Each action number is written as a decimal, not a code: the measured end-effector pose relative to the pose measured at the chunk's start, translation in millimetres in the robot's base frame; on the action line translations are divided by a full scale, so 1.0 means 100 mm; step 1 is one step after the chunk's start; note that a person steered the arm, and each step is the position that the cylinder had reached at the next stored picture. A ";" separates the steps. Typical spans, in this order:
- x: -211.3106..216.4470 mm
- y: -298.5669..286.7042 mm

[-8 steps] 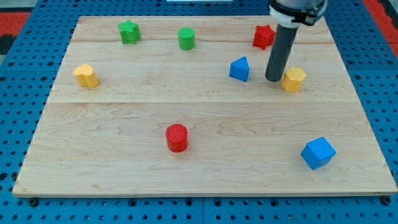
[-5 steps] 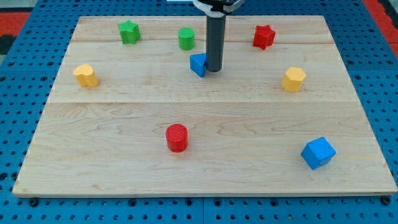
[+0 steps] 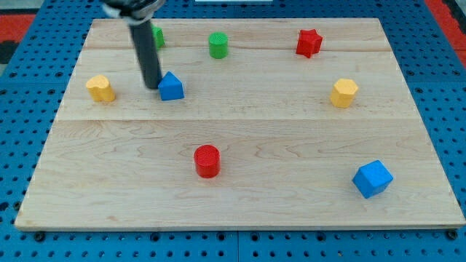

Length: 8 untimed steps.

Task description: Push blue triangle towards left bottom

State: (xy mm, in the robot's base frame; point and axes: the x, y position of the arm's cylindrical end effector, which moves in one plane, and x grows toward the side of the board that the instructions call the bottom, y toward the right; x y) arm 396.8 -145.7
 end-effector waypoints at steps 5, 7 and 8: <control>0.55 -0.02; -0.03 0.25; 0.14 0.46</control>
